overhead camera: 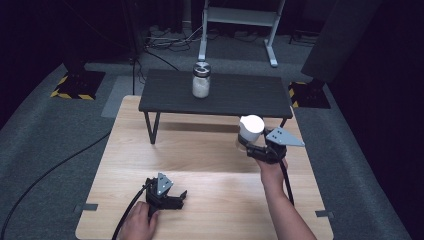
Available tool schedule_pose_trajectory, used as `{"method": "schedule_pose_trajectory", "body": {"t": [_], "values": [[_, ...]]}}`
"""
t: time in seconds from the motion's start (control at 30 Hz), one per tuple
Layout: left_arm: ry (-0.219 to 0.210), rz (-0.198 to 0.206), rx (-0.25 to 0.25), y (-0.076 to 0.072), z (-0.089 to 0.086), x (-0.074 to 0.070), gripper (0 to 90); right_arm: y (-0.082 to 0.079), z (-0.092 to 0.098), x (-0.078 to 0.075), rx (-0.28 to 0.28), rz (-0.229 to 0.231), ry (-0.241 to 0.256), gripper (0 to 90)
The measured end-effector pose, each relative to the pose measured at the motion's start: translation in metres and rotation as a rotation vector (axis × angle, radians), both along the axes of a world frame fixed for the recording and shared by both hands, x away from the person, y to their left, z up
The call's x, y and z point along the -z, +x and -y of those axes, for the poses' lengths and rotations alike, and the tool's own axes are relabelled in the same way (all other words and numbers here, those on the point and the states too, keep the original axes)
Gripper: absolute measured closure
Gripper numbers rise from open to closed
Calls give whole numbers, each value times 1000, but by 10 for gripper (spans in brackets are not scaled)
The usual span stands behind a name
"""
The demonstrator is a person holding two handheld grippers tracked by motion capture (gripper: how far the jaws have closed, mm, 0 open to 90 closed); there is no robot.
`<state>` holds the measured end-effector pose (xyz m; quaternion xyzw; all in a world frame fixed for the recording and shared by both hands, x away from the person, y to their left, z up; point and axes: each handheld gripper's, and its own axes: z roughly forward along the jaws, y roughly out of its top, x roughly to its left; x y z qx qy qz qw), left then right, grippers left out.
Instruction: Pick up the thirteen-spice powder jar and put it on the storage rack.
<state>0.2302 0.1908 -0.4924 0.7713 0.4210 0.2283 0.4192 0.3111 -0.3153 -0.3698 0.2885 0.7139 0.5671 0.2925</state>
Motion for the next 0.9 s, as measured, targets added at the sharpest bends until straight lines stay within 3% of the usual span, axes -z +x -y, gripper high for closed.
{"method": "schedule_pose_trajectory", "body": {"t": [0.27,0.5,0.67,0.9], "values": [[0,0,0,0,0,0,3,18,-20,-46,49,28,36,300],[0,0,0,0,0,0,3,45,-39,-77,97,32,50,300],[-1,0,-1,0,0,0,3,69,-51,-91,163,20,34,299],[-3,-1,-1,0,0,0,3,106,-60,-91,218,-21,17,299]]}}
